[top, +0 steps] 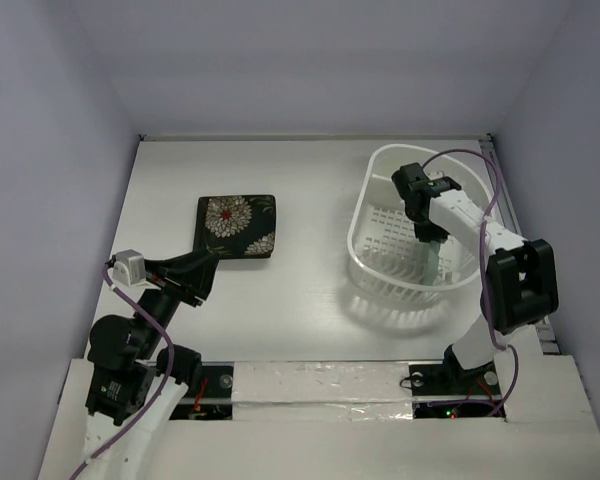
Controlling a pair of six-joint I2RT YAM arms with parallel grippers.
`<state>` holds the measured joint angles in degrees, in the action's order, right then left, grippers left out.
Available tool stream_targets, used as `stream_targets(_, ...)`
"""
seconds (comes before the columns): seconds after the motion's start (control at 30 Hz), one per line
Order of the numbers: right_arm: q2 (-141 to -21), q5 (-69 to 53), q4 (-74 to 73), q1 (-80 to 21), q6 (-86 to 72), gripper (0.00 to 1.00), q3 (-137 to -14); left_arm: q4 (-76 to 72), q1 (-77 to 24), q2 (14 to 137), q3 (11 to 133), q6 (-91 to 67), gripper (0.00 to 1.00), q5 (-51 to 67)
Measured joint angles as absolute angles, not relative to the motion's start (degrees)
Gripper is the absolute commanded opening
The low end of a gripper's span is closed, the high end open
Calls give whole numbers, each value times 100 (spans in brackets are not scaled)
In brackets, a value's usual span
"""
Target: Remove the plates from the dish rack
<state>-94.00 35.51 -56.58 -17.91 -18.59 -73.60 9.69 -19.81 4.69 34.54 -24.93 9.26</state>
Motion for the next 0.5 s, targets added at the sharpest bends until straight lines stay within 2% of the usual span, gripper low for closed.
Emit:
stream_targets(0.07,-9437,3708,-5629,-1798,-1809,0,-7389,965,-1981,467,3454,-2493,34,923)
stream_targets(0.27,-9533,4021,-5227,-1806,-1358,0,-7411,969,-1981,467,3454,-2493,34,923)
stream_targets(0.5,-9664,4982,-4005,-1809,-519,0,-7411,969,-1981,469,3454,-2491,34,921)
